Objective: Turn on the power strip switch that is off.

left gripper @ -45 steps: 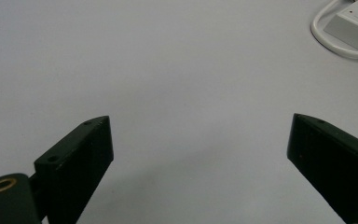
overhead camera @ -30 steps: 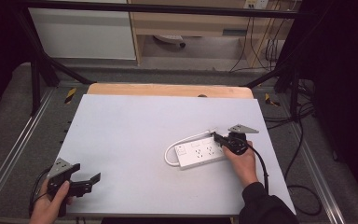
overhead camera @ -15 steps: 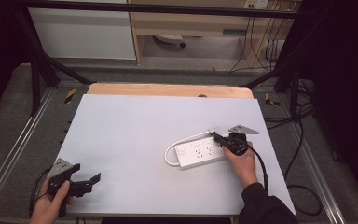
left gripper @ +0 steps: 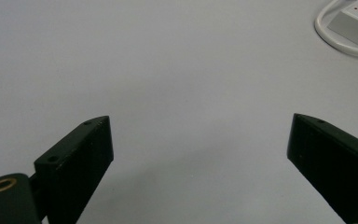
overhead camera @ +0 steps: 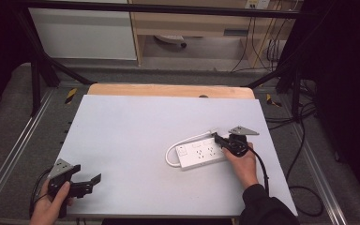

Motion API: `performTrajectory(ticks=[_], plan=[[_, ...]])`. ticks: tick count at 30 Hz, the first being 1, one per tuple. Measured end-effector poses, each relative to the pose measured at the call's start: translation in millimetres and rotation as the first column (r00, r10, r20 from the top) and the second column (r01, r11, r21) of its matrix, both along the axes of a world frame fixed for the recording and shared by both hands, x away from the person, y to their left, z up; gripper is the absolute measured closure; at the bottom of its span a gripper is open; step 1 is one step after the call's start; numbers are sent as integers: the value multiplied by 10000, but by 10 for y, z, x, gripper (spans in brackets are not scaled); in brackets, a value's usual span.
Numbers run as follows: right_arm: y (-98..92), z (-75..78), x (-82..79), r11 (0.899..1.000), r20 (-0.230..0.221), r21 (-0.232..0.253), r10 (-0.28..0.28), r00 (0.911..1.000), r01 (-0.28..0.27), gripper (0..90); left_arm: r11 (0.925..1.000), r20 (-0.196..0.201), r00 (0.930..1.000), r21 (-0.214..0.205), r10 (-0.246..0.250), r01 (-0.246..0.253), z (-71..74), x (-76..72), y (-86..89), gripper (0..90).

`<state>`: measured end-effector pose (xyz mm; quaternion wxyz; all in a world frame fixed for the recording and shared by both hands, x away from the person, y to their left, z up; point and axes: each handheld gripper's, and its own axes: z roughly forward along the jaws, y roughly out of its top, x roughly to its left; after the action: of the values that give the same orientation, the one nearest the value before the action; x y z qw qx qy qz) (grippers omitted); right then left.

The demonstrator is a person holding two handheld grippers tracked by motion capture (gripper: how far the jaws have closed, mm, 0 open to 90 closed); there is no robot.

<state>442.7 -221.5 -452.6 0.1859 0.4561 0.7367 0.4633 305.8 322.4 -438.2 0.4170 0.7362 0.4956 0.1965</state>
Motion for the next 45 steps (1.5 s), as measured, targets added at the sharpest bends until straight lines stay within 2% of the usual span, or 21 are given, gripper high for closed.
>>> performTrajectory(ticks=[13, 21, 37, 40, 45], plan=[[-9, 13, 7, 10000, -61, -51, -21, 10000, 20, 900, 10000, 15, 10000, -34, 34, -34, 0, -1, 0, 69], [-25, 48, 8, 10000, 51, -90, -4, 10000, 4, 900, 10000, 16, 10000, -36, 43, -43, 0, -1, 0, 69], [-4, 191, 24, 9995, 123, -293, 134, 9998, -131, 898, 10000, 21, 10000, -31, 59, -59, 1, -3, 4, 69], [-4, 235, 38, 9993, 139, -339, 162, 9998, -157, 865, 10000, 24, 10000, -35, 61, -61, 0, -2, 5, 69], [9, 311, 59, 9991, 113, -393, 148, 9998, -143, 761, 10000, 20, 10000, -28, 61, -61, 1, -4, 5, 69]])
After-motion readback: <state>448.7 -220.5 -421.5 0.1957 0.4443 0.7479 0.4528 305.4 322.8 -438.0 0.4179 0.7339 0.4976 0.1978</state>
